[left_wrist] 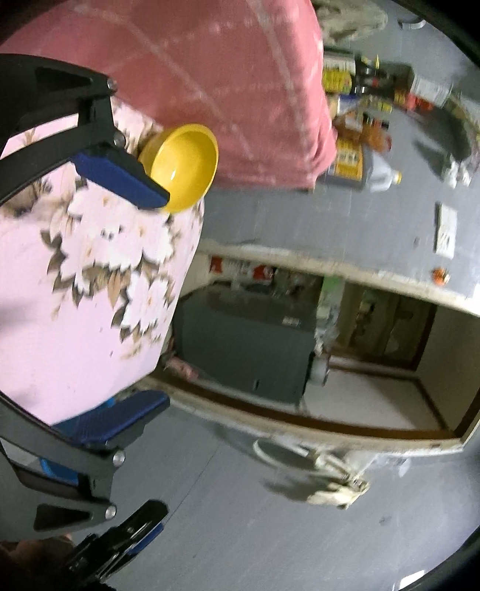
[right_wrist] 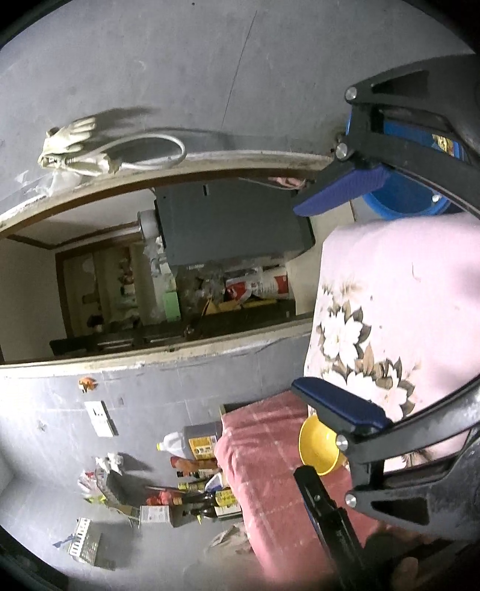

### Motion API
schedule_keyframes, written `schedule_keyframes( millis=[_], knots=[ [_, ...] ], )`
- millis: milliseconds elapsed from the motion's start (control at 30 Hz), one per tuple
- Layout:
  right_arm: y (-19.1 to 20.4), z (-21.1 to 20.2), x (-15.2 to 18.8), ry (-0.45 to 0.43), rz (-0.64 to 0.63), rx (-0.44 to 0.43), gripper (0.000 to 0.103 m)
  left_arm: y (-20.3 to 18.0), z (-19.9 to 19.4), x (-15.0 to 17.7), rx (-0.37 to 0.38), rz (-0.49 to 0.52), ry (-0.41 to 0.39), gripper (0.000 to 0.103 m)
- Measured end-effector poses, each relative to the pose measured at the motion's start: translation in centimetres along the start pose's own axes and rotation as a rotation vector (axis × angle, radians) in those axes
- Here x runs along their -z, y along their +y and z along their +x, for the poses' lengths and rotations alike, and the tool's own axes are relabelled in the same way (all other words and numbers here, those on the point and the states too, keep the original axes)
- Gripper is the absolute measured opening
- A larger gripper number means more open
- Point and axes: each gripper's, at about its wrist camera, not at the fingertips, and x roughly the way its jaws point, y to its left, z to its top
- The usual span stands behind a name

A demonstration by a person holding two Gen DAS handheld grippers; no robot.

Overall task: Collect trash
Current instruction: 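Move both open tools back over the table beside the yellow bowl, then lower the left tool onto the brown cork and close it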

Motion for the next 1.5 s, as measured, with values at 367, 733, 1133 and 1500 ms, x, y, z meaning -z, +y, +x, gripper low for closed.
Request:
schedule_keyframes(
  millis=[367,733,1133,1500],
  knots=[
    [3.3,0.2,0.6,-0.046,-0.053,-0.069,0.103,4.4,-1.5,1.4,-0.113,-0.016,-0.038,0.1],
    [5.4,2.8,2.2,-0.022,-0.111,-0.127,0.103,6.4,-0.6,3.0,-0.17,0.012,-0.043,0.1],
    [5.7,6.6,4.2,0.048,-0.147,-0.161,0.103,7.1,2.3,4.4,-0.182,0.041,-0.015,0.1],
    [4.4,11.9,5.7,0.217,-0.182,-0.194,0.103,7.0,7.3,5.3,-0.131,0.066,0.174,0.1]
  ],
)
